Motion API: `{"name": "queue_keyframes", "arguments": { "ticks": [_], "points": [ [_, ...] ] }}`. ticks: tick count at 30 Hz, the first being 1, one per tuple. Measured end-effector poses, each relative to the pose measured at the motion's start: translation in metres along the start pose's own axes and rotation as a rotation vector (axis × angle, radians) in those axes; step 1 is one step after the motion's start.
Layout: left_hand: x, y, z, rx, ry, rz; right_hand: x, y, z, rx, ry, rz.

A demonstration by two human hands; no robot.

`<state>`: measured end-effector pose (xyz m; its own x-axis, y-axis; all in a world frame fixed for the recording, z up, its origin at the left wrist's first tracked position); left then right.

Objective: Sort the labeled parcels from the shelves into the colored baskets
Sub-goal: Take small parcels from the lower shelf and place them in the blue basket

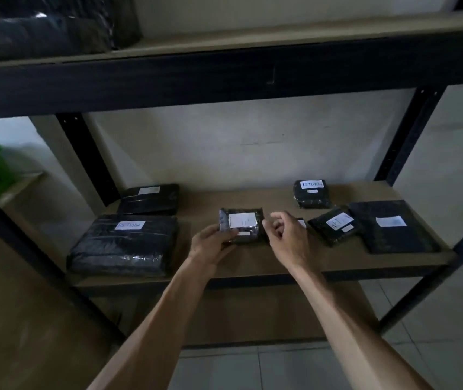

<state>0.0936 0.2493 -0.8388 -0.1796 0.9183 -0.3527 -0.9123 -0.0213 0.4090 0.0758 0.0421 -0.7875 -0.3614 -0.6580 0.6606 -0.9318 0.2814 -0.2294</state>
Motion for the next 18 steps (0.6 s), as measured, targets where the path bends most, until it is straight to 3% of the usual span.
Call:
{"name": "queue_keyframes", "arguments": {
  "ticks": [3, 8, 12, 18],
  "points": [
    [-0.001, 0.013, 0.014, 0.01, 0.111, -0.107, -0.009, 0.006, -0.011, -0.05, -0.136, -0.124],
    [-0.003, 0.063, 0.04, 0.155, 0.167, -0.217, 0.003, 0.03, -0.045, -0.261, -0.616, -0.313],
    [-0.008, 0.121, 0.08, 0.216, 0.156, -0.224, 0.032, 0.053, -0.089, -0.422, -0.807, -0.409],
    [-0.006, 0.22, 0.156, 0.264, 0.125, -0.173, 0.084, 0.096, -0.179, -0.605, -1.005, -0.679]
  ]
}}
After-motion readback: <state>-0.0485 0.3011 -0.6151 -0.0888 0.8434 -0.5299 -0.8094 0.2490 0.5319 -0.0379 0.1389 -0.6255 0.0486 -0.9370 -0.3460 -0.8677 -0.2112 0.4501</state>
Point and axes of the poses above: each hand's wrist, its own y-axis away from the middle knuckle, its own x-axis out of the back of the hand, z = x × y, the point moved 9 cm from there along -y, towards the middle knuckle, and after that the axes turned 7 degrees about y, right-handed, at the moved point
